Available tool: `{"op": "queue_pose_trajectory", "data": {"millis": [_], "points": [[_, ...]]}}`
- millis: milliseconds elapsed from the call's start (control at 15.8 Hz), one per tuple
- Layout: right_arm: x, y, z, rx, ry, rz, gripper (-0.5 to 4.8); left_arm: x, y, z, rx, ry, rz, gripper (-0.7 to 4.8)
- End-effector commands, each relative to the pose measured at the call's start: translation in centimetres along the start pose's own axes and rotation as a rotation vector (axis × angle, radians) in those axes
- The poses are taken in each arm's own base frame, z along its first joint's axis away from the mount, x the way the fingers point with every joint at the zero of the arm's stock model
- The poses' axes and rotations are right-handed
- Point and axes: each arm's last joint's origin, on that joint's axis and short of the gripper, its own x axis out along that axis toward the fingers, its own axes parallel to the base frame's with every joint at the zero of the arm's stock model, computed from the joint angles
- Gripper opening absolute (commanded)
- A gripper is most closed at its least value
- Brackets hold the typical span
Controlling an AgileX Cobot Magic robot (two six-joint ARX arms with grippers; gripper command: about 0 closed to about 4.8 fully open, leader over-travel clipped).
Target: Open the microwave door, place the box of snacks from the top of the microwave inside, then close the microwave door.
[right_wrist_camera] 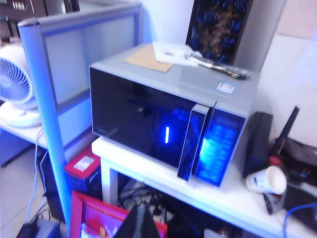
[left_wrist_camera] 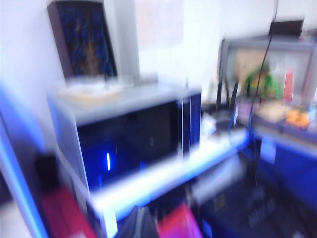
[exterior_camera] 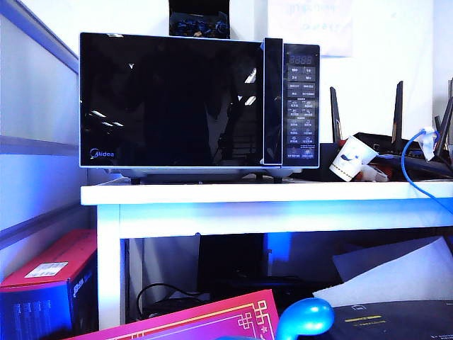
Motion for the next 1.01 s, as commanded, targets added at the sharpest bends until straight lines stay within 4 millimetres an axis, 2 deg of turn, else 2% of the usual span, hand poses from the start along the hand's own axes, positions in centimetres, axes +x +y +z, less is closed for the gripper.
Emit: {"op": "queue_pose_trajectory", "data": {"millis": [63,190,317,507,697,760,887,950,1014], "points": [[1.0,0.6,-4.2,0.02,-0.142,0.037,-0.05,2.5,-0.4,-4.9,-0.053,0.002,0.004,-0.06],[1.9,1.0,-7.7,0.022,-0.155,0.036,-0.05,5.8,-0.8,-8.8,-0.064,-0.042,-0.005,-0.06],[3.2,1.5,-12.0,0.039,-0.132,0.04,-0.05,10.8,-1.4,-13.3,-0.065,-0.064,-0.025,-0.06],[4.9,2.0,-17.5,0.064,-0.135,0.034,-0.05,16.3,-2.1,-19.0,-0.062,-0.044,-0.076,-0.06],[6.6,2.6,-23.0,0.12,-0.117,0.014,-0.05,18.8,-2.5,-24.7,-0.086,0.056,-0.04,-0.06],[7.3,2.8,-25.5,0.146,-0.069,0.016,-0.05,19.3,-2.7,-26.8,-0.107,0.1,-0.04,-0.06],[8.1,3.2,-28.7,0.169,-0.012,0.018,-0.05,19.7,-2.9,-29.6,-0.1,0.176,-0.036,-0.06],[8.6,3.4,-30.9,0.189,0.025,0.019,-0.05,19.8,-2.9,-31.2,-0.089,0.222,-0.006,-0.06],[8.9,3.5,-32.0,0.191,0.05,0.019,-0.05,19.8,-2.9,-32.0,-0.074,0.242,-0.008,-0.06]]}}
